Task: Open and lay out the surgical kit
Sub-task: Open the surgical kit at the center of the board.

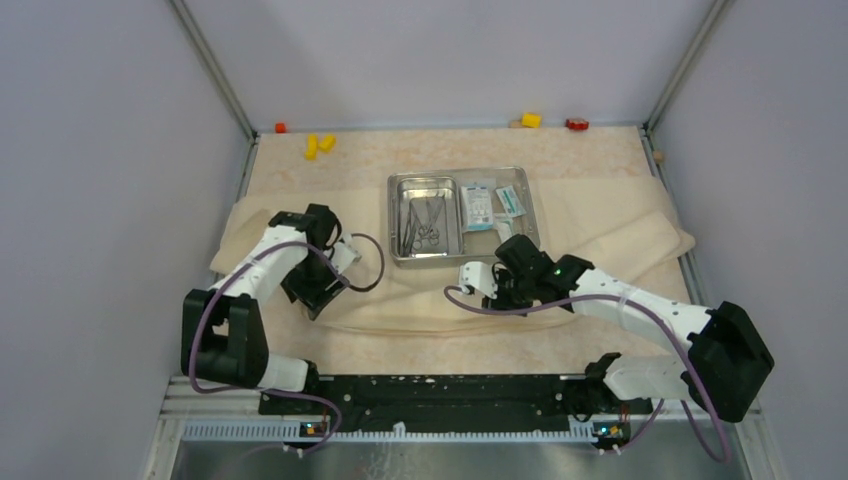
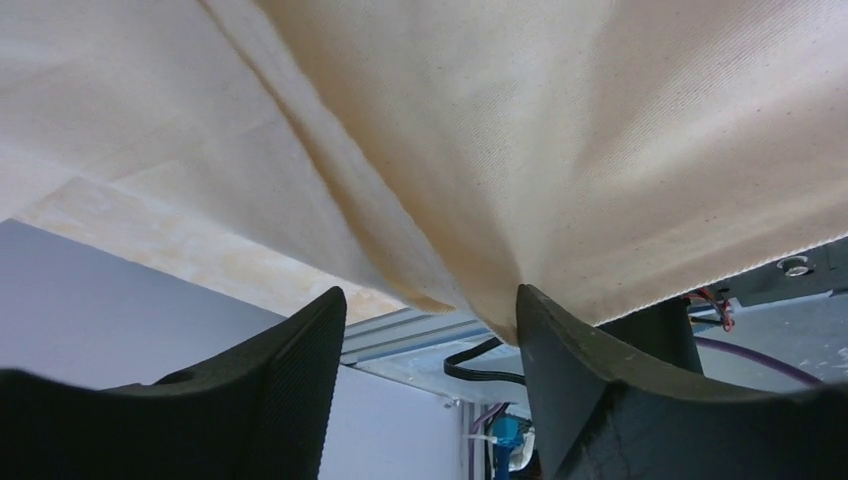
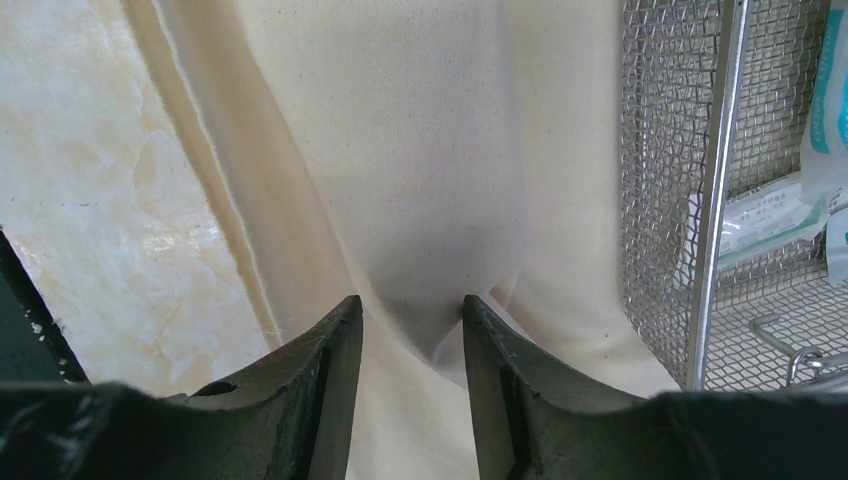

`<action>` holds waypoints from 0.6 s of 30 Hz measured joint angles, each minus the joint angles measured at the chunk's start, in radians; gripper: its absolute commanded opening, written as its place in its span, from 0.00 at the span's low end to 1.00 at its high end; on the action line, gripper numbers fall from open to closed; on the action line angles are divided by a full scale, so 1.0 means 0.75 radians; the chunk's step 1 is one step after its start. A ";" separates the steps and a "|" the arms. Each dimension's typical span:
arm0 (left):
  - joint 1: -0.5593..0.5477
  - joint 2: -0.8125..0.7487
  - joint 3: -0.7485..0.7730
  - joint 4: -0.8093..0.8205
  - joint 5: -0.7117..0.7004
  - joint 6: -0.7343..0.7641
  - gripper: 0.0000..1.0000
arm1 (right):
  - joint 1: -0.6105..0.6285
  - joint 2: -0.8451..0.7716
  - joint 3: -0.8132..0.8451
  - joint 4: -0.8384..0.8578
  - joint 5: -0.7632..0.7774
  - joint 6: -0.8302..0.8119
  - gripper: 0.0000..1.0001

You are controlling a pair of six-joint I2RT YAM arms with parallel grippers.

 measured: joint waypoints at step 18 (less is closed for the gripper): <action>0.044 0.407 0.430 0.367 0.053 -0.197 0.81 | -0.015 0.007 -0.034 0.030 0.001 -0.003 0.41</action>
